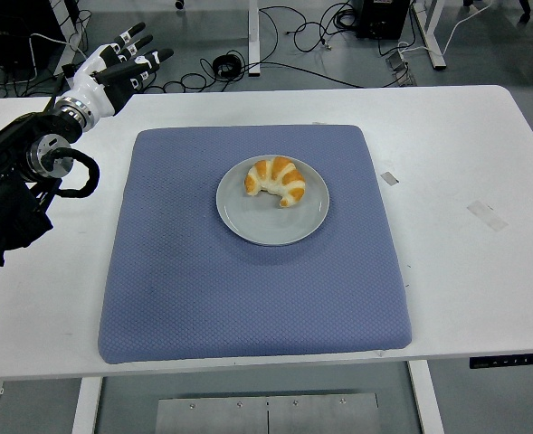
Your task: Place the bread on the table
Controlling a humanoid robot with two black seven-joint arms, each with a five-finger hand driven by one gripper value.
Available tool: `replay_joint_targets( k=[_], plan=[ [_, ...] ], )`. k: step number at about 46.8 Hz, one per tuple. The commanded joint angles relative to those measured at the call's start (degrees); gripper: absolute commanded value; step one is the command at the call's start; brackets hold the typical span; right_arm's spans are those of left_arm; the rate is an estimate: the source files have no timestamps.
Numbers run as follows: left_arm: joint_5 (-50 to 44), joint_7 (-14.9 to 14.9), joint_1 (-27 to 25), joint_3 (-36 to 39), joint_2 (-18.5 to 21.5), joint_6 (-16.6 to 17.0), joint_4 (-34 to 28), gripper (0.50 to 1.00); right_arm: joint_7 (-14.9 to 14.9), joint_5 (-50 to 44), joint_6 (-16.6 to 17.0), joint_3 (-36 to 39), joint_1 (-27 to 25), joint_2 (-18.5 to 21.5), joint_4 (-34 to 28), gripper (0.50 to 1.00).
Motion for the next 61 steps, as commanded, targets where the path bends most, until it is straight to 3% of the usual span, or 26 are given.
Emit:
replay_joint_targets(
  k=[1, 26, 36, 44, 49, 61],
  plan=[
    [0.0, 0.0, 0.0, 0.0, 0.0, 0.3, 0.1, 0.98, 0.0, 0.0, 0.0, 0.0, 0.0, 0.0, 0.0, 1.0],
    [0.2, 0.0, -0.1, 0.0, 0.4, -0.8, 0.0, 0.978, 0.0, 0.0, 0.0, 0.0, 0.0, 0.0, 0.0, 1.0],
    [-1.0, 0.3, -0.1, -1.0, -0.1, 3.8, -0.1, 0.978, 0.0, 0.0, 0.0, 0.0, 0.0, 0.0, 0.0, 1.0],
    [-0.6, 0.0, -0.5, -0.5, 1.6, 4.6, -0.8, 0.978, 0.0, 0.0, 0.0, 0.0, 0.0, 0.0, 0.0, 1.0],
    [-0.2, 0.5, -0.1, -0.1, 0.3, 6.2, -0.9, 0.978, 0.0, 0.0, 0.0, 0.0, 0.0, 0.0, 0.0, 1.0],
    [0.1, 0.1, 0.0, 0.1, -0.4, 5.4, -1.5, 0.978, 0.0, 0.0, 0.0, 0.0, 0.0, 0.0, 0.0, 1.0]
  ],
)
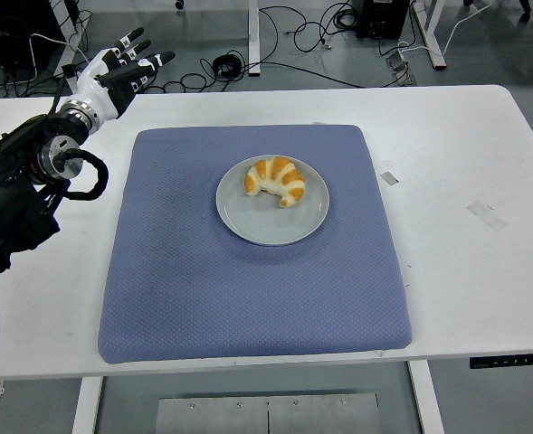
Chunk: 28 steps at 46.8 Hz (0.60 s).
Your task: Place the bread on the table
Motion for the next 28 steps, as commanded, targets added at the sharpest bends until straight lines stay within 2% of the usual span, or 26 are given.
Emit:
replay_joint_targets(
  k=[1, 11, 15, 22, 28],
  plan=[
    [0.5, 0.3, -0.5, 0.6, 0.0, 0.1, -0.5, 0.978, 0.0, 0.0, 0.0, 0.0, 0.0, 0.0, 0.0, 1.0],
    [4.9, 0.8, -4.0, 12.2, 2.1, 3.2, -6.7, 0.975, 0.0, 0.0, 0.0, 0.0, 0.0, 0.0, 0.0, 1.0],
    [6.0, 0.7, -5.3, 16.6, 4.3, 3.9, -11.6, 0.972, 0.0, 0.0, 0.0, 0.0, 0.0, 0.0, 0.0, 1.0],
    [11.4, 0.9, -8.4, 23.1, 9.4, 9.1, -21.7, 0.968, 0.0, 0.0, 0.0, 0.0, 0.0, 0.0, 0.0, 1.0],
    [13.4, 2.2, -11.1, 29.0, 10.2, 9.7, -24.8, 0.968, 0.0, 0.0, 0.0, 0.0, 0.0, 0.0, 0.0, 1.0]
  ],
)
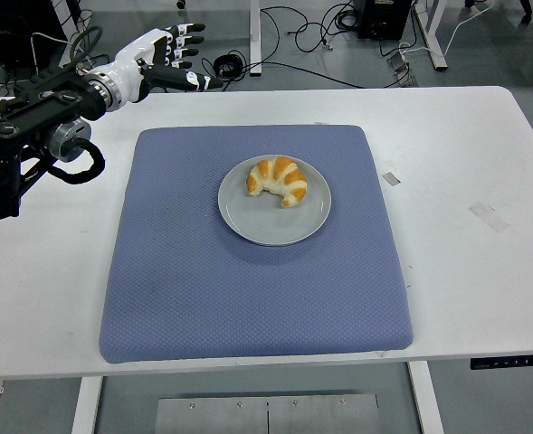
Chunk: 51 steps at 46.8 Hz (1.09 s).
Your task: Place the bread on the table
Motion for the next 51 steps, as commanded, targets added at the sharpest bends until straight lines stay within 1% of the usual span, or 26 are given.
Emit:
replay_joint_targets(
  k=[1, 3, 7, 12, 15, 18, 24, 34, 38, 45, 51],
  plan=[
    [1.4, 1.3, -1.8, 4.4, 0.2, 0.4, -1.5, 0.968, 0.0, 0.0, 0.0, 0.0, 0.0, 0.0, 0.0, 1.0],
    [2.4, 1.8, -2.6, 7.2, 0.2, 0.8, -2.7, 0.969, 0.0, 0.0, 0.0, 0.0, 0.0, 0.0, 0.0, 1.0],
    [6.4, 1.4, -3.3, 10.9, 0.5, 1.1, -6.6, 0.977, 0.0, 0.0, 0.0, 0.0, 0.0, 0.0, 0.0, 1.0],
    [16.3, 1.3, -3.2, 11.3, 0.5, 3.7, -9.1, 0.98, 0.0, 0.0, 0.0, 0.0, 0.0, 0.0, 0.0, 1.0],
    [21.6, 1.5, -2.9, 11.5, -0.2, 5.3, -9.1, 0.98, 0.0, 0.0, 0.0, 0.0, 0.0, 0.0, 0.0, 1.0],
    [24.5, 1.3, -2.7, 11.4, -0.3, 5.3, -9.1, 0.98, 0.0, 0.1, 0.0, 0.0, 0.0, 0.0, 0.0, 1.0],
    [24.7, 1.2, -3.5, 11.2, -0.8, 3.6, -9.1, 0.98, 0.0, 0.1, 0.0, 0.0, 0.0, 0.0, 0.0, 1.0],
    [25.6, 1.2, -3.7, 11.7, -3.9, 3.2, -8.8, 0.978, 0.0, 0.0, 0.0, 0.0, 0.0, 0.0, 0.0, 1.0],
    [25.6, 1.2, -4.6, 13.9, -5.7, 2.1, -8.7, 0.978, 0.0, 0.1, 0.0, 0.0, 0.0, 0.0, 0.0, 1.0],
    [25.5, 1.3, -5.6, 17.7, -9.3, 1.8, -5.5, 0.977, 0.0, 0.0, 0.0, 0.0, 0.0, 0.0, 0.0, 1.0],
    [25.5, 1.3, -5.5, 18.7, -11.1, 1.5, -3.1, 0.977, 0.0, 0.1, 0.0, 0.0, 0.0, 0.0, 0.0, 1.0]
  ],
)
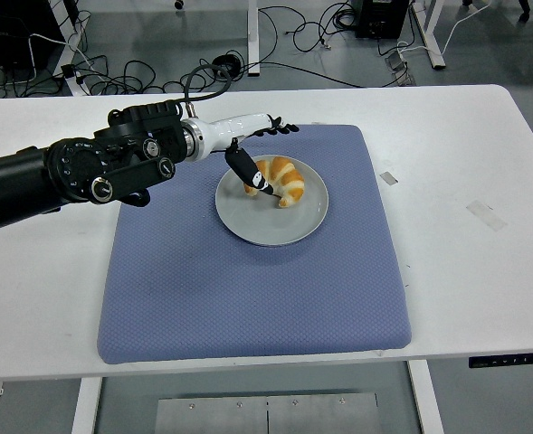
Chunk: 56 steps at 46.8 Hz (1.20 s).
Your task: Place the bread on the table
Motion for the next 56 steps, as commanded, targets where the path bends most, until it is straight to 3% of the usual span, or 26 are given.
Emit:
replay_joint_targets(
  k=[1, 27, 37, 41, 56],
  plan=[
    [0.0, 0.0, 0.1, 0.3, -0.8, -0.2, 0.6, 0.977, 0.0, 0.0, 0.0, 0.0, 0.0, 0.0, 0.0, 1.0],
    [0.3, -0.1, 0.8, 4.0, -5.4, 0.7, 6.0, 0.966, 0.0, 0.0, 0.0, 0.0, 0.0, 0.0, 0.0, 1.0],
    [0.3, -0.1, 0.8, 5.0, -5.4, 1.6, 6.6, 0.963, 0.0, 0.0, 0.0, 0.0, 0.0, 0.0, 0.0, 1.0],
    [0.3, -0.1, 1.8, 5.1, -5.4, 2.4, 7.1, 0.909, 0.0, 0.0, 0.0, 0.0, 0.0, 0.0, 0.0, 1.0],
    [0.6, -0.2, 3.7, 5.3, -5.4, 6.2, 10.0, 0.836, 0.0, 0.0, 0.0, 0.0, 0.0, 0.0, 0.0, 1.0]
  ],
)
